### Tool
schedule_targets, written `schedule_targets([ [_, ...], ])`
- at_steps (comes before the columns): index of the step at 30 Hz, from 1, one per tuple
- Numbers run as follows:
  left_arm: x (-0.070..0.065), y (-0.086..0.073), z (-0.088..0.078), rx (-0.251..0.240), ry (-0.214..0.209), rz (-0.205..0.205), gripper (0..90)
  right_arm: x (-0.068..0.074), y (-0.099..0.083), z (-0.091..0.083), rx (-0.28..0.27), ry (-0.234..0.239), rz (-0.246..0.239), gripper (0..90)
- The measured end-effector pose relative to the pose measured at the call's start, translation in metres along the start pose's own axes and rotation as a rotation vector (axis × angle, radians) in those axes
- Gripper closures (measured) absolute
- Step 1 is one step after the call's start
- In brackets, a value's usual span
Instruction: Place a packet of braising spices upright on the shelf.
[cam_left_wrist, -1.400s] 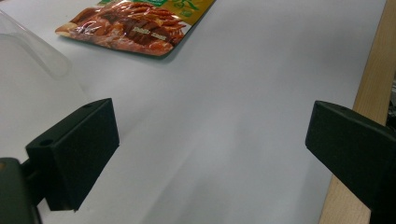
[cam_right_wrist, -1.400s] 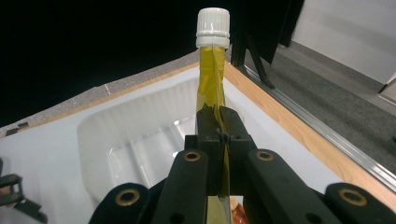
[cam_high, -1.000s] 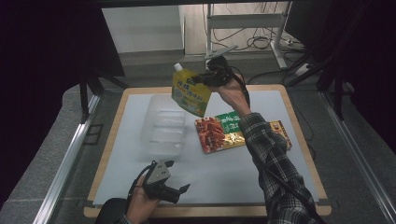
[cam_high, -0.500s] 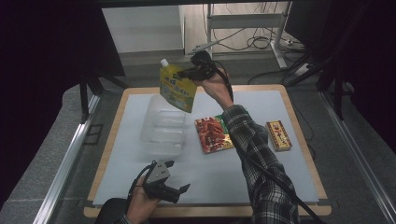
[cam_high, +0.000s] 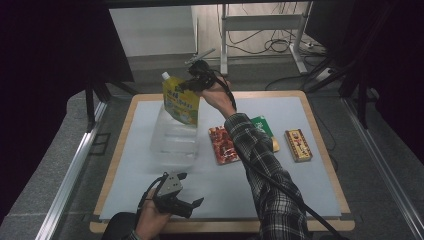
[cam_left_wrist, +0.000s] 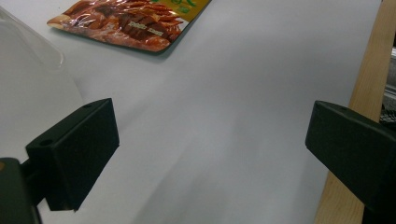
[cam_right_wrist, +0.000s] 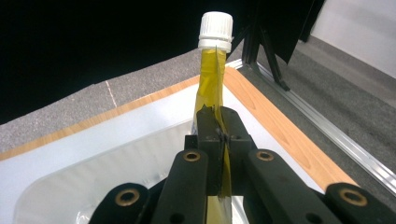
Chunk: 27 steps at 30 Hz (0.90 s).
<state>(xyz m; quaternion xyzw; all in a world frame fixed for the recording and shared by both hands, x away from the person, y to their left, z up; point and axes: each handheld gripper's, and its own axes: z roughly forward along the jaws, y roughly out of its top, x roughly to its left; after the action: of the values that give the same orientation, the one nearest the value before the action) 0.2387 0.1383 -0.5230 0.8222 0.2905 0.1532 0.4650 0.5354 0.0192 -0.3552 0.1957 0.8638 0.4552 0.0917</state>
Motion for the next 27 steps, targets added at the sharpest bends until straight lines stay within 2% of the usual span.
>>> schedule_targets([
  [5, 0.0, 0.0, 0.001, 0.003, -0.003, -0.003, 2.6, -0.002, -0.007, 0.013, 0.041, -0.011, 0.004, 87.5],
  [9, 0.0, 0.0, 0.001, 0.006, -0.005, -0.001, 2.6, -0.003, -0.014, 0.022, 0.033, 0.011, 0.029, 87.5],
  [12, -0.001, 0.0, 0.002, 0.008, -0.008, -0.001, 2.6, -0.006, -0.017, 0.025, 0.029, 0.006, 0.067, 87.4],
  [15, -0.001, 0.0, 0.001, 0.007, -0.007, 0.0, 2.6, -0.007, -0.017, 0.024, 0.027, 0.01, 0.077, 86.1],
  [16, -0.001, 0.0, 0.001, 0.005, -0.005, -0.001, 2.6, -0.006, -0.017, 0.024, 0.032, 0.001, 0.068, 82.9],
  [18, 0.0, 0.0, 0.001, 0.003, -0.005, -0.006, 2.5, -0.003, -0.017, 0.022, 0.026, -0.028, 0.038, 71.0],
  [23, 0.0, -0.001, 0.002, 0.01, -0.005, -0.003, 2.5, -0.001, -0.016, 0.014, 0.014, -0.079, 0.014, 47.7],
  [27, 0.0, -0.001, 0.002, 0.014, -0.005, 0.0, 2.5, 0.002, -0.017, 0.008, 0.025, -0.096, 0.001, 36.5],
])
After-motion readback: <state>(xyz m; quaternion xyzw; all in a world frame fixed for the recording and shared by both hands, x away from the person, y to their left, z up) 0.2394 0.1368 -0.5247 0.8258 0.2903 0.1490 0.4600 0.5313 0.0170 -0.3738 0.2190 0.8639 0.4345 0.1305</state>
